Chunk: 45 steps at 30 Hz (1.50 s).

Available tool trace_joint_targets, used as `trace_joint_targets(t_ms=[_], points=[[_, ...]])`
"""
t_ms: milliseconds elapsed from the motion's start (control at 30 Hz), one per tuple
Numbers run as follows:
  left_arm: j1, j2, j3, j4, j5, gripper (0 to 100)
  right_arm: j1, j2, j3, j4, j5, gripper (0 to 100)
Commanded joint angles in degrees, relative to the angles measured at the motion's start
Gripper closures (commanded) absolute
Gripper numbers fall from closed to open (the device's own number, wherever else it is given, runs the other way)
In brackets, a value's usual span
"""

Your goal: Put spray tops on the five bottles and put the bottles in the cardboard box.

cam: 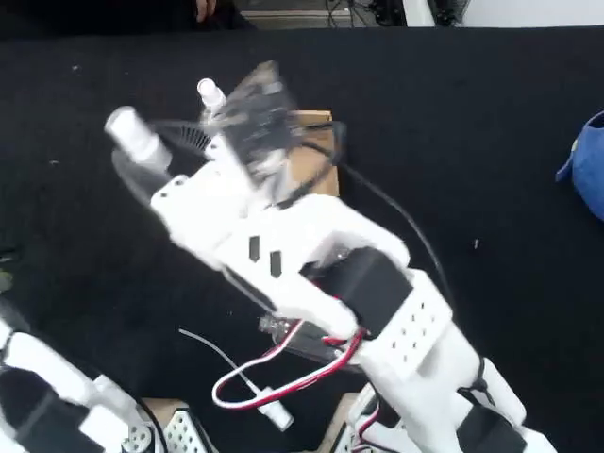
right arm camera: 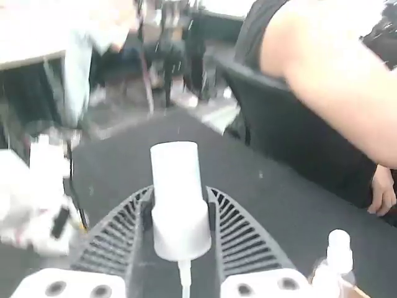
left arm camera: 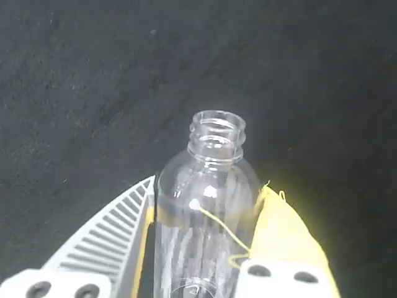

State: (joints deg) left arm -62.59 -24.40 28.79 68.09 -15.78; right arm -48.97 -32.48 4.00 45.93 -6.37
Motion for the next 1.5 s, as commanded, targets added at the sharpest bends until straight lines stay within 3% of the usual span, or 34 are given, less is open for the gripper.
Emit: trace_joint_targets(t_ms=[0,167,367,767,1000,1167,1333,1467], points=[[5.76,-8.00,0.75,-2.37,8.53,97,3.78,-2.51,-2.15,-4.66,-3.69,98.8],[11.12,-13.54,3.38,-2.64,12.48,97,6.95,-2.59,-2.33,-6.07,-8.62,98.8],[13.23,-19.34,11.56,-11.60,17.67,97,7.47,-2.68,-2.51,-5.80,-9.67,98.8],[30.20,-25.23,16.75,-20.75,18.20,97,7.56,-12.53,2.59,-8.26,-9.23,98.7],[36.70,-30.33,17.54,-21.19,18.20,97,13.54,-12.97,5.14,-13.36,-9.58,98.7],[39.78,-34.90,19.91,-24.88,18.20,97,12.75,-12.97,5.41,-13.54,-9.67,98.3],[45.76,-39.82,28.00,-32.18,18.20,97,13.10,-12.62,5.41,-14.77,-9.14,98.3],[51.74,-44.48,36.00,-43.69,18.02,97,13.19,-12.44,5.49,-16.44,-9.14,98.6]])
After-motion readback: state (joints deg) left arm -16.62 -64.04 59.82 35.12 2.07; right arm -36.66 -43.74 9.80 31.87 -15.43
